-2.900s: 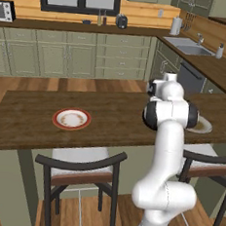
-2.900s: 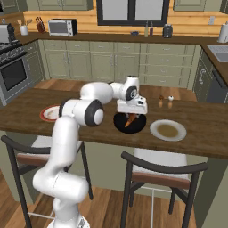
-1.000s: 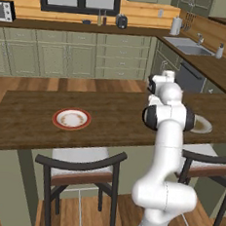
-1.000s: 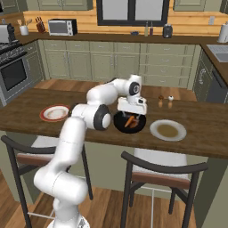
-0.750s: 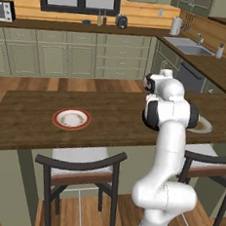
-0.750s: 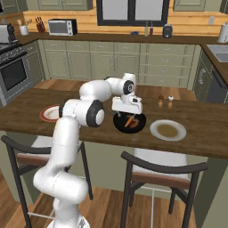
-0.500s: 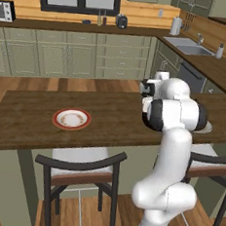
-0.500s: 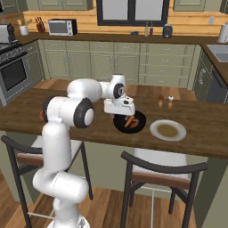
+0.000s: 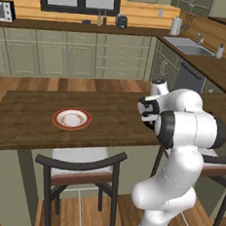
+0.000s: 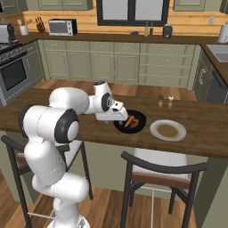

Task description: Pick the chicken drumstick and carrot from their plates and place them in the bowl. Then put the bowl in the fridge.

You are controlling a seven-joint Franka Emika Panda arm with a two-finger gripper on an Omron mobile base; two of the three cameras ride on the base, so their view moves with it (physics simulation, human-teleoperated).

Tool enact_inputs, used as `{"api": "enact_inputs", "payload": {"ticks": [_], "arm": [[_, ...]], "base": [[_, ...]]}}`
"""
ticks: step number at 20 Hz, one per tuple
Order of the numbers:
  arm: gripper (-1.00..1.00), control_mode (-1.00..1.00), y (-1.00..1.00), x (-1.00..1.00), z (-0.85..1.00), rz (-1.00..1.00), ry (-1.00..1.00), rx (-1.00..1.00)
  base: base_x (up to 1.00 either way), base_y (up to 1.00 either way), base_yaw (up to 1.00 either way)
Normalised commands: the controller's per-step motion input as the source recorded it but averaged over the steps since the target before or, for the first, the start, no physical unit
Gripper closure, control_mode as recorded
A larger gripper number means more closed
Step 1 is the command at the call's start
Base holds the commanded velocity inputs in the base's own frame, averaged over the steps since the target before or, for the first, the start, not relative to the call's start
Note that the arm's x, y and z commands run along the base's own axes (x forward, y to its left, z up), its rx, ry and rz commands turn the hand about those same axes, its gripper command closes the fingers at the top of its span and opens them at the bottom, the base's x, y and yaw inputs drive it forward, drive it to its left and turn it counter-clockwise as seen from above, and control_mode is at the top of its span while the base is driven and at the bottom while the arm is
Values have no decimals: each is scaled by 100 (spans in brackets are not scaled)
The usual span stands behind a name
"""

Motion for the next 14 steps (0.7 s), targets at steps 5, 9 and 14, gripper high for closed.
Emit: {"api": "enact_inputs", "payload": {"ticks": [5, 9, 14], "arm": [[-100, -100, 0, 16, 0, 14, -1, -12], [-100, -100, 7, 65, 0, 16, 2, -12], [-100, -100, 4, 41, -2, 18, 2, -9]], "base": [[0, 0, 0], [0, 0, 0], [0, 0, 0]]}}
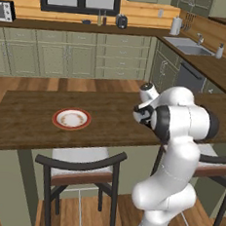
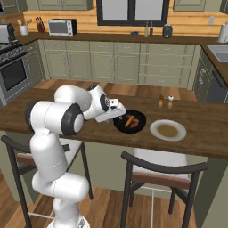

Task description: Pick the chicken drumstick and carrot from their plates and place them in the bowl. Then put the bowl in the fridge.

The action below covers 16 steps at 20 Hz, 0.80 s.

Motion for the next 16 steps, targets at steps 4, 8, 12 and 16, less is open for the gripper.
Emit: {"api": "enact_inputs", "payload": {"ticks": [4, 8, 12, 16], "arm": [[-100, -100, 2, 25, -31, 14, 1, -4], [-100, -100, 0, 24, -26, 10, 3, -1], [-100, -100, 0, 13, -21, 7, 3, 0], [-100, -100, 0, 34, -24, 3, 5, 0]], "base": [[0, 0, 0], [0, 0, 0], [0, 0, 0], [0, 0, 0]]}}
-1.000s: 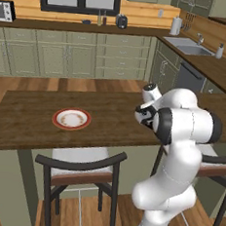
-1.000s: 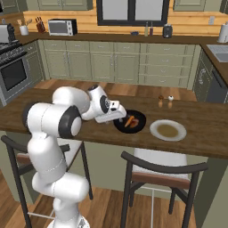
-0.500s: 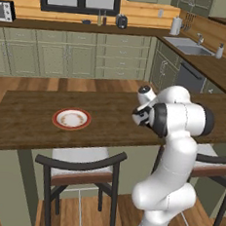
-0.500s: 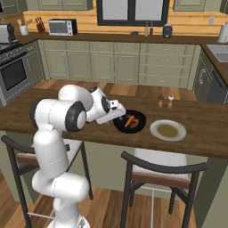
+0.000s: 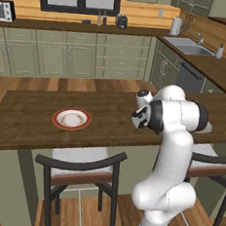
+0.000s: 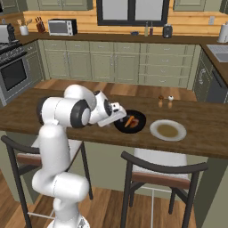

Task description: Pick the chicken drumstick and carrot from their plates and place them in the bowl. Then put the bowl in the fridge.

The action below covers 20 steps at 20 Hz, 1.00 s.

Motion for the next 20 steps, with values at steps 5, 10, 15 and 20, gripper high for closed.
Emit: {"api": "enact_inputs", "payload": {"ticks": [5, 10, 15, 20], "arm": [[-100, -100, -1, 29, -23, 2, 7, 0], [100, -100, -10, 5, -35, 2, 9, 0], [100, -100, -26, -19, -29, 3, 3, 0], [100, -100, -36, -16, -13, 6, -1, -1]], "base": [[0, 0, 0], [0, 0, 0], [0, 0, 0], [0, 0, 0]]}}
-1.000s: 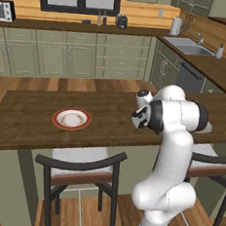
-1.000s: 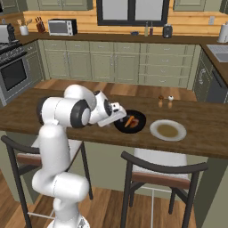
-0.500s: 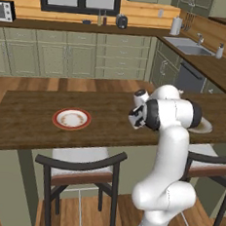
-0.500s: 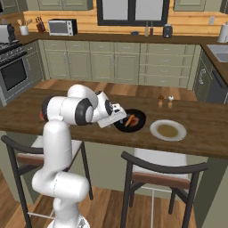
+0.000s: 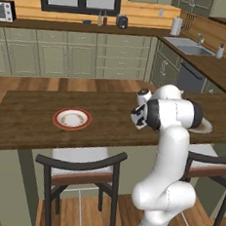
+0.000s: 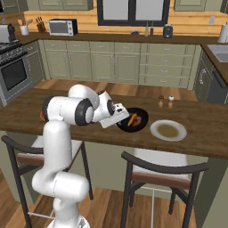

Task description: Pick the chicken drumstick and carrot from their plates and place them in the bowl. Then put the bowl in the fridge.

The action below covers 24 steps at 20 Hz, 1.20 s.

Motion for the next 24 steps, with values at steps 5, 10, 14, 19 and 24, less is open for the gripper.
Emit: {"api": "enact_inputs", "payload": {"ticks": [5, 10, 14, 19, 24], "arm": [[100, -100, 2, -40, 16, 14, 0, 0], [100, -100, 39, -100, 91, 31, -2, 1], [100, -100, 54, -100, 85, 36, 0, 0], [100, -100, 63, -97, 69, 37, 9, 0], [100, -100, 55, -100, 66, 34, 10, -1]], "base": [[0, 0, 0], [0, 0, 0], [0, 0, 0], [0, 0, 0], [0, 0, 0]]}}
